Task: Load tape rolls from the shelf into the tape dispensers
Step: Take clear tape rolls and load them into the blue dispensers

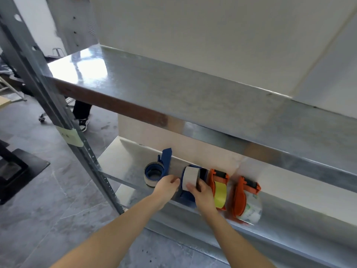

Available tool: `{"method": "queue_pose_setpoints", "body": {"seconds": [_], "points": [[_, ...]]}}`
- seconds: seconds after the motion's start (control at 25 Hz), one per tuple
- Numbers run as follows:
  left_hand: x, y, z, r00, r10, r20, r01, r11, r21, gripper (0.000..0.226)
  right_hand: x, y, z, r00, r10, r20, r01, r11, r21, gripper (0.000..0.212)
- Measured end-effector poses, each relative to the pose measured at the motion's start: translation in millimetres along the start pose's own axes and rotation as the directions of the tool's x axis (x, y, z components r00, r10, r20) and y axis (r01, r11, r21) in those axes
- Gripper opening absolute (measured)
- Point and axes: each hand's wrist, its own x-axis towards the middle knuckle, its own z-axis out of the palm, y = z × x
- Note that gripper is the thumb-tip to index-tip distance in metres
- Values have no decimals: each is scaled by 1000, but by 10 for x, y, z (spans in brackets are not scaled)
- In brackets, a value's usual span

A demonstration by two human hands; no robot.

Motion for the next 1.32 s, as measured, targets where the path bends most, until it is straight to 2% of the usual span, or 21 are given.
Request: {"method": "queue_pose_setpoints", "body": {"seconds": [0.16, 0.24, 0.32, 0.44, 0.64, 0.8, 0.92, 1.0, 1.08, 1.16, 1.32], "points": [[77, 9, 119, 1000, 20, 10, -21, 999, 42, 20, 1, 79, -75, 996, 81, 28, -84, 987, 137, 20], [87, -23, 159, 999, 2, 32, -1, 999, -51, 12, -17, 72, -104, 993, 115, -26, -110, 985, 135, 15], [76, -62, 190, 999, -7, 39, 11, 994, -105, 16, -42, 49, -125, 982, 133, -133, -123, 989, 78, 9], [62, -127, 185, 1000, 1, -26, -3, 997, -80, 21, -92, 23, -100, 959, 130, -252, -142, 990, -29, 20], [79, -195, 148, 998, 46, -47, -43, 997, 57, 12, -169, 24, -46, 955, 155, -253, -185, 978, -100, 23], [75, -147, 155, 990, 51, -135, -45, 998, 42, 14, -179, -14, -39, 944, 181, -277, -213, 973, -90, 17], [84, -131, 140, 976, 37, -217, -30, 999, 35, 16, -164, -114, 4, 955, 149, -258, -182, 977, -111, 13], [62, -112, 127, 969, 49, -244, -37, 998, 54, 12, -153, -133, 32, 962, 87, -260, -144, 967, -210, 11], [46, -132, 125, 968, 105, -228, -84, 992, 98, 6, -161, -122, 42, 961, 28, -275, -118, 941, -316, 13], [35, -169, 128, 968, 145, -206, -118, 983, 138, 11, -191, -135, 28, 958, -11, -287, -105, 917, -385, 13], [98, -266, 160, 987, 81, -136, -61, 987, 150, 17, -322, -256, -100, 944, -101, -315, -62, 882, -467, 15]]}}
